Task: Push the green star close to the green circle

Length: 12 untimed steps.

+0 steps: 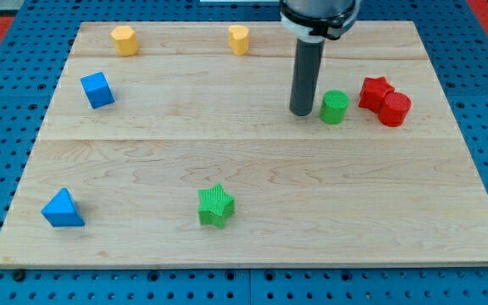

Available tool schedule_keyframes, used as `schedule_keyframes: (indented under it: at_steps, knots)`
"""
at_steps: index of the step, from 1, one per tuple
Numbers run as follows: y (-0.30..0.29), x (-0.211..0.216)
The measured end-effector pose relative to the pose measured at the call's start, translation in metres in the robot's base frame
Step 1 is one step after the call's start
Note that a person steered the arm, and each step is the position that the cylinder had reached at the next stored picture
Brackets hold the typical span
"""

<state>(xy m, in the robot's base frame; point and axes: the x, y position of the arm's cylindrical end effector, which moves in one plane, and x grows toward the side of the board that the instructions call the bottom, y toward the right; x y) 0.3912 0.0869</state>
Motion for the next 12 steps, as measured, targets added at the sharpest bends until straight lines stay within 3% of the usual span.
schedule_keyframes:
  at_steps: [3, 5, 6, 7, 9, 11, 12]
  knots:
    - [0.064, 0.017]
    - [-0.02, 0.18]
    - [-0.096, 0.213]
    - [-0.135, 0.206]
    - [-0.132, 0.143]
    - [-0.072, 0.102]
    - [-0.094, 0.135]
